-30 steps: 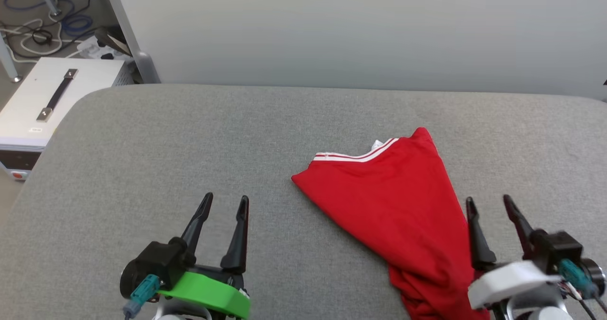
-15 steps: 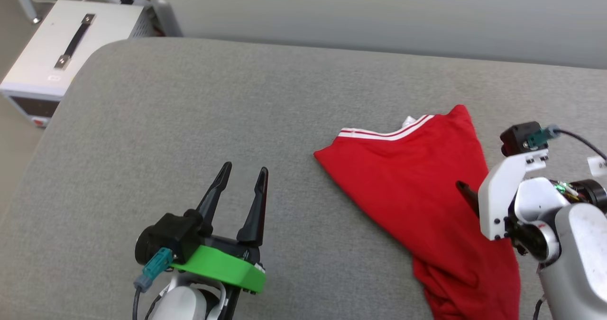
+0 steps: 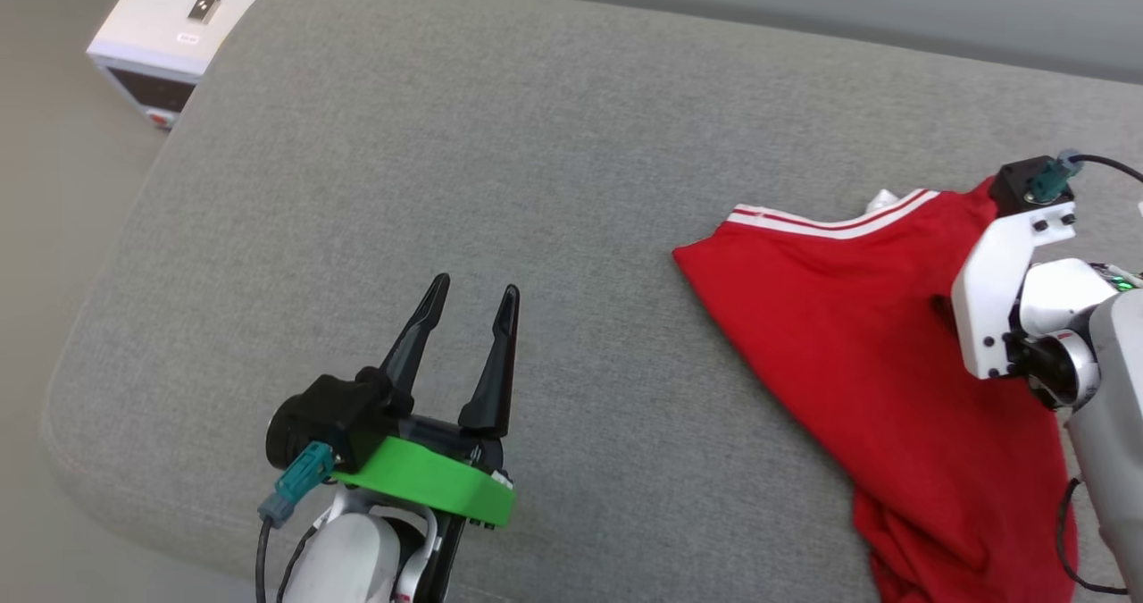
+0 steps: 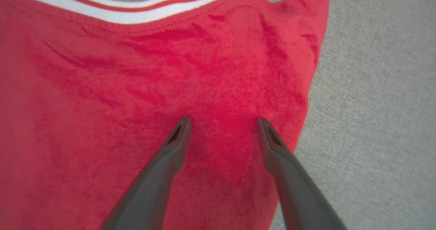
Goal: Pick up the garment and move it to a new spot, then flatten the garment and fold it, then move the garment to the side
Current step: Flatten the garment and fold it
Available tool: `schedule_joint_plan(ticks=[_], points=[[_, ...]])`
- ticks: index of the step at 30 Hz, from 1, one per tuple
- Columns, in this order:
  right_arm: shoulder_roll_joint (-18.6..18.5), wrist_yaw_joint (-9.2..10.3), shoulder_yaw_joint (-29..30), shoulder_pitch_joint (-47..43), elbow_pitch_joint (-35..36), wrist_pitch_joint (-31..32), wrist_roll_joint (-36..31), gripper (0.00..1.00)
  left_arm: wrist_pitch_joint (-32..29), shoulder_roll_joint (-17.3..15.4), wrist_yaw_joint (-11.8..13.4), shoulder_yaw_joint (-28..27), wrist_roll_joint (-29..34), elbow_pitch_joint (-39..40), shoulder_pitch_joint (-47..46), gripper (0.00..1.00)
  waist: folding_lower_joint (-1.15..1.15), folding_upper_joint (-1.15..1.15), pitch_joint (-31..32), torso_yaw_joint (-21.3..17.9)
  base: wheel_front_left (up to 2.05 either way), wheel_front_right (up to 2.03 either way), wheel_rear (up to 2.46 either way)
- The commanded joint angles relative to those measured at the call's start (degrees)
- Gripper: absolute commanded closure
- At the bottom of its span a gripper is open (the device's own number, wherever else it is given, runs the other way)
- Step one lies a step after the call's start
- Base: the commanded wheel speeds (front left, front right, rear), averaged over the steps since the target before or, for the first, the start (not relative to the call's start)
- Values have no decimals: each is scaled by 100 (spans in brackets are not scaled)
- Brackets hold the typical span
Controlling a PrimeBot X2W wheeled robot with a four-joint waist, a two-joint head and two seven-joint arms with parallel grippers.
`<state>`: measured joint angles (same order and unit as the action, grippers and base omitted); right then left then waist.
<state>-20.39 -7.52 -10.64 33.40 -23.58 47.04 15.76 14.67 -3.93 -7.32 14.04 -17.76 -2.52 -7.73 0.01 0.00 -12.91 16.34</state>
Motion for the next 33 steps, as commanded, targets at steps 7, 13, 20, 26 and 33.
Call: schedule_joint_plan(ticks=[7,13,20,26,33], points=[[-50,3,-169,128,-628,-425,-98,0,33,52,-16,-57,-70,37,-99,0,-1,0,-308,280,0,0,0],[-87,3,-367,135,-865,-784,37,100,33,32,-16,-71,-22,18,-107,0,-1,0,-243,127,0,0,0],[-426,3,-410,231,-937,-1392,111,100,33,-44,-16,-53,-21,-12,-79,0,-1,0,-24,-198,0,0,0],[-730,3,-198,191,-1048,-1649,93,100,33,-73,-16,-22,-18,-18,-49,0,-1,0,52,-427,0,0,0],[-810,3,91,144,-1325,-1919,-285,100,33,-82,-16,-54,-30,-16,-102,0,-1,0,-84,-610,0,0,0]])
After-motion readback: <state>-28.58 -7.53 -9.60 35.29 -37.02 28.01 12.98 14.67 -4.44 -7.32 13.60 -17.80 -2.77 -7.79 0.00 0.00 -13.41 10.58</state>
